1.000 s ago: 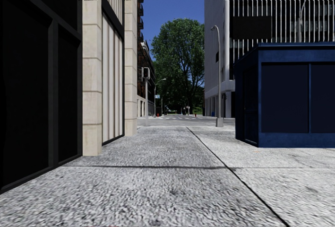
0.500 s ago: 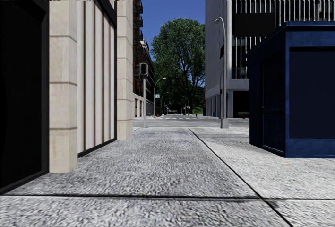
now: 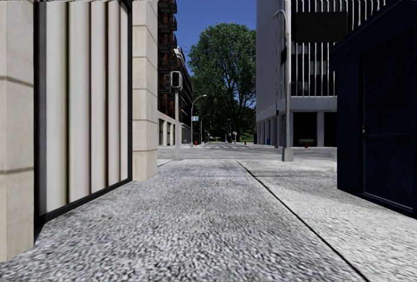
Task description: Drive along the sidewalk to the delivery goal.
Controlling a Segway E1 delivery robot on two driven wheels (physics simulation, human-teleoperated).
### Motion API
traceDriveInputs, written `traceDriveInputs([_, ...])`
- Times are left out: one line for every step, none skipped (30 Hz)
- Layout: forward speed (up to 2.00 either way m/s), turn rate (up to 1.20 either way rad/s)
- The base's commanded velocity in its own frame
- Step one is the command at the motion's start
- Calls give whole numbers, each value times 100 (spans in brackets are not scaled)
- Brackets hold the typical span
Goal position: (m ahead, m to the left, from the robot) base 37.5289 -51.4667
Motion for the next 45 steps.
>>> traceDriveInputs([192,0])
traceDriveInputs([192,0])
traceDriveInputs([192,0])
traceDriveInputs([192,0])
traceDriveInputs([192,0])
traceDriveInputs([192,0])
traceDriveInputs([192,0])
traceDriveInputs([192,0])
traceDriveInputs([192,0])
traceDriveInputs([192,0])
traceDriveInputs([192,0])
traceDriveInputs([192,0])
traceDriveInputs([192,0])
traceDriveInputs([192,0])
traceDriveInputs([192,0])
traceDriveInputs([192,0])
traceDriveInputs([192,0])
traceDriveInputs([192,0])
traceDriveInputs([192,0])
traceDriveInputs([192,0])
traceDriveInputs([192,0])
traceDriveInputs([192,0])
traceDriveInputs([192,0])
traceDriveInputs([192,0])
traceDriveInputs([192,0])
traceDriveInputs([192,0])
traceDriveInputs([192,0])
traceDriveInputs([192,0])
traceDriveInputs([192,0])
traceDriveInputs([192,0])
traceDriveInputs([192,0])
traceDriveInputs([192,0])
traceDriveInputs([192,0])
traceDriveInputs([192,0])
traceDriveInputs([192,0])
traceDriveInputs([192,0])
traceDriveInputs([192,0])
traceDriveInputs([192,0])
traceDriveInputs([192,0])
traceDriveInputs([192,0])
traceDriveInputs([192,0])
traceDriveInputs([192,0])
traceDriveInputs([192,0])
traceDriveInputs([191,0])
traceDriveInputs([191,0])
